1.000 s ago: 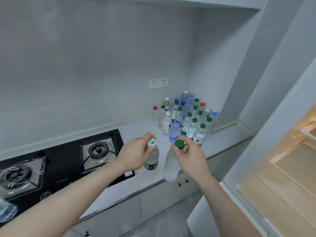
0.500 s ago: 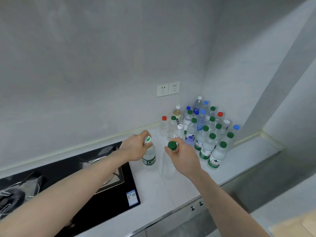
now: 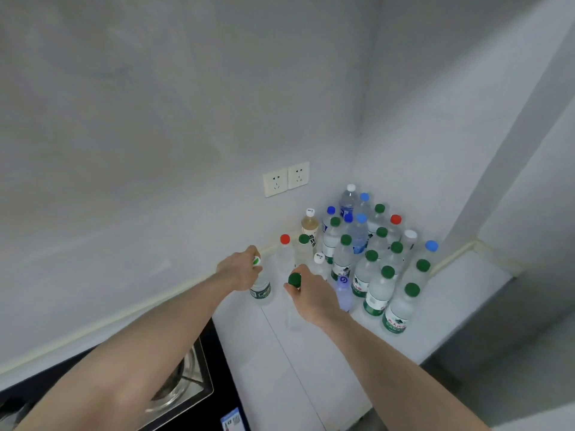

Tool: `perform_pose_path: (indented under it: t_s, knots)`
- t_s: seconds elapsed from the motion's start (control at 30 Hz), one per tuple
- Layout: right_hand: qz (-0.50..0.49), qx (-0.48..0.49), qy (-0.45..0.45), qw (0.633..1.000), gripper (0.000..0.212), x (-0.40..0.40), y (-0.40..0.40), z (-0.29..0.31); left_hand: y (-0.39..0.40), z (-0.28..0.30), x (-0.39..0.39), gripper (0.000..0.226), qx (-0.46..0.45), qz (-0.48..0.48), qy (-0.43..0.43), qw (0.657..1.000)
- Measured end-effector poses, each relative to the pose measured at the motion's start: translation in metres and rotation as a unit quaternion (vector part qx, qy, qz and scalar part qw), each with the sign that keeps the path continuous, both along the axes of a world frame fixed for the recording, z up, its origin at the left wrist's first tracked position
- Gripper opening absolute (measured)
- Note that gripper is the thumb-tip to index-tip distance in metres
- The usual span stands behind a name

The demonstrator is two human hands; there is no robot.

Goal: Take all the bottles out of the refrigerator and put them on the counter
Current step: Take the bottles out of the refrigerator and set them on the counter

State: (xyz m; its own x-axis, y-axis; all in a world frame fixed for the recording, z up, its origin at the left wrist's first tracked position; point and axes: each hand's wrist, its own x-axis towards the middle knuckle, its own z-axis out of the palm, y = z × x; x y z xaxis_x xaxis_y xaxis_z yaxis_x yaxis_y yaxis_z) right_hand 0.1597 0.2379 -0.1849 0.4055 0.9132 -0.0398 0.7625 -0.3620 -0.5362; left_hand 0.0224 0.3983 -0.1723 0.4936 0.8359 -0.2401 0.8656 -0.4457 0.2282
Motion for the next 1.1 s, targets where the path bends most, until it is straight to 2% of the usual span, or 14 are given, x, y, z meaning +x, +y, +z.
perform_pose_path:
  t_s: [0.5,0.8,1.1]
  knots:
    - [-0.055,-0.053,0.039,0.996,0.032,0.008,0.087,-0.039,0.084,-0.038,0.052,0.038,-0.034,0.000,0.025,0.999]
    - [-0.073,-0.066,0.054,0.994,0.029,0.006,0.109,-0.051,0.104,-0.037,0.057,0.037,-0.042,-0.034,0.035,0.998]
    - [-0.070,-0.071,0.044,0.994,0.026,-0.005,0.119,-0.049,0.104,-0.028,0.047,0.045,-0.015,-0.074,0.059,0.995]
